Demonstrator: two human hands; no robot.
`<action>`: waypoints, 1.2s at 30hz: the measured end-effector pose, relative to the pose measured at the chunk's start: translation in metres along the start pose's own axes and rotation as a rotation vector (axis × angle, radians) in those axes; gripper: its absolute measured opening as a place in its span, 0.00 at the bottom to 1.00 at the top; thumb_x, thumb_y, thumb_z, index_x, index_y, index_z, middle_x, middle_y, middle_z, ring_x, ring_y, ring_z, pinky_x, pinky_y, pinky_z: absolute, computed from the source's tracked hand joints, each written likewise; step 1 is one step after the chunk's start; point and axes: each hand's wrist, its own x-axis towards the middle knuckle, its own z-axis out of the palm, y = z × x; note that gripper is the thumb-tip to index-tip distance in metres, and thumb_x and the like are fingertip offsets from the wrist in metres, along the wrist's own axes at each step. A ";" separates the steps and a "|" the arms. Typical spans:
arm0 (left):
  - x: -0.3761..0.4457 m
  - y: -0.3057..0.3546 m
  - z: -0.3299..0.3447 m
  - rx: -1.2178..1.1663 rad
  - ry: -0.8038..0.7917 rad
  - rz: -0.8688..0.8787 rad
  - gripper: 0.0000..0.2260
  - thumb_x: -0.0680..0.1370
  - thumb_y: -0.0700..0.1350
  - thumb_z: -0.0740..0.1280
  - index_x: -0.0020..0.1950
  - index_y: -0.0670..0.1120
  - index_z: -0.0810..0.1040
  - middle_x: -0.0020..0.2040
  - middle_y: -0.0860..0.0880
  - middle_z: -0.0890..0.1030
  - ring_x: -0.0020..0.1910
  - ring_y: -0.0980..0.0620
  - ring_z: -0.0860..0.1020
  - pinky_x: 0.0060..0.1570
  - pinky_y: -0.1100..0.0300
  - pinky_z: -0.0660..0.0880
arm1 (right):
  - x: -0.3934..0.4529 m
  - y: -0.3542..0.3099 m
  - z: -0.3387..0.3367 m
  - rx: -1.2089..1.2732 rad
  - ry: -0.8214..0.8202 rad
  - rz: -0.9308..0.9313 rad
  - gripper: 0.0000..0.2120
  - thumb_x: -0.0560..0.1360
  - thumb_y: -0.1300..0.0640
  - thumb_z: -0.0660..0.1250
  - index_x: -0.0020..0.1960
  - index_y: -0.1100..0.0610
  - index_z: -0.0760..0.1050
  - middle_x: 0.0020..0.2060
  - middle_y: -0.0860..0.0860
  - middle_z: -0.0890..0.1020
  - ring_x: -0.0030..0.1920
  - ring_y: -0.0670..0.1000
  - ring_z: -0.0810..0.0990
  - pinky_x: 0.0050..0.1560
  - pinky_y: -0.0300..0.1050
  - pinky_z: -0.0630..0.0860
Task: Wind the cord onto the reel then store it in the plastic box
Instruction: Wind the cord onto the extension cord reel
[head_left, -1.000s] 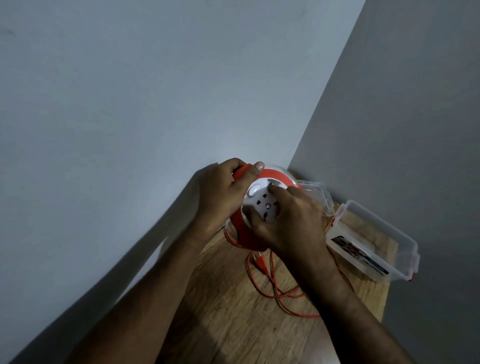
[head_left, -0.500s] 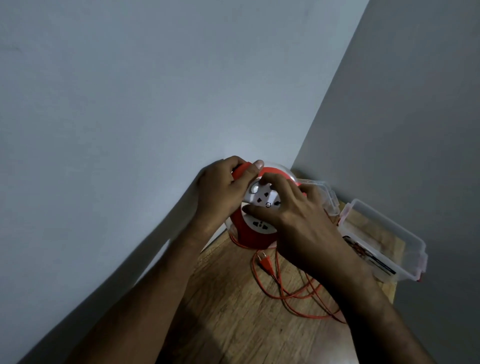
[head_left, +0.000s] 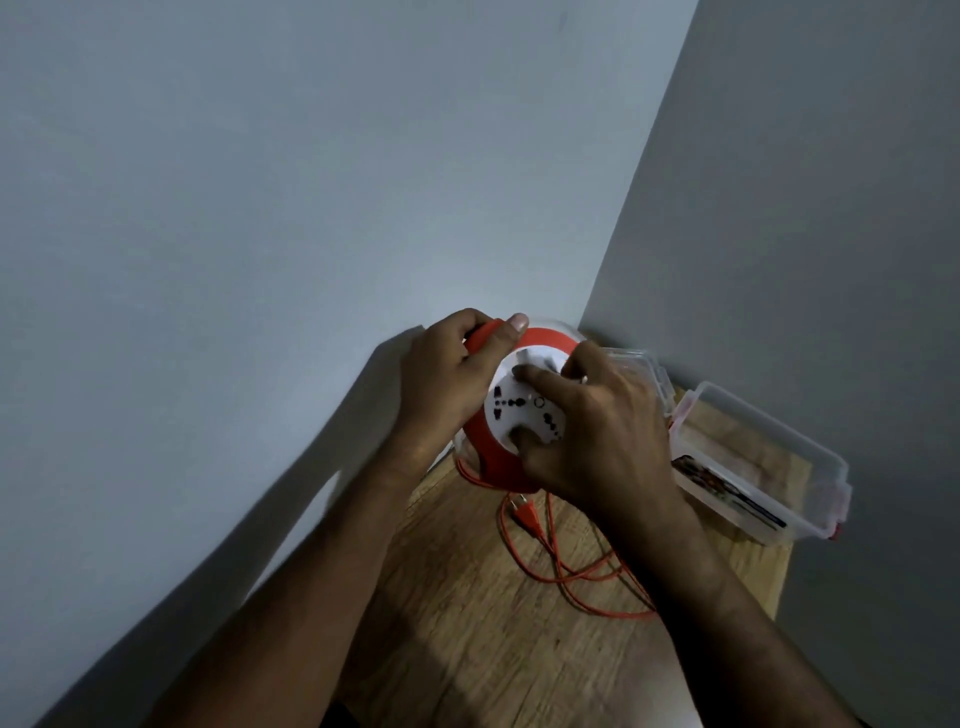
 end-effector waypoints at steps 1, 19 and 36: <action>-0.001 0.002 0.001 0.012 0.010 -0.004 0.21 0.77 0.68 0.65 0.46 0.51 0.84 0.39 0.55 0.86 0.40 0.60 0.84 0.46 0.54 0.83 | -0.001 -0.004 0.000 0.013 0.012 0.072 0.28 0.67 0.43 0.77 0.62 0.55 0.82 0.52 0.57 0.82 0.46 0.57 0.82 0.44 0.49 0.78; -0.032 0.027 -0.014 0.015 0.010 -0.022 0.19 0.78 0.67 0.66 0.45 0.52 0.84 0.39 0.57 0.85 0.41 0.60 0.84 0.47 0.52 0.82 | -0.025 -0.001 -0.046 -0.131 -0.191 -0.310 0.32 0.63 0.58 0.76 0.67 0.49 0.77 0.69 0.60 0.69 0.68 0.61 0.68 0.57 0.62 0.69; -0.017 0.021 -0.024 0.000 -0.028 0.024 0.18 0.79 0.66 0.66 0.49 0.51 0.83 0.42 0.55 0.86 0.42 0.59 0.85 0.45 0.60 0.84 | -0.015 -0.037 -0.026 0.031 0.116 0.195 0.21 0.74 0.41 0.72 0.54 0.59 0.82 0.48 0.56 0.85 0.44 0.54 0.83 0.42 0.42 0.74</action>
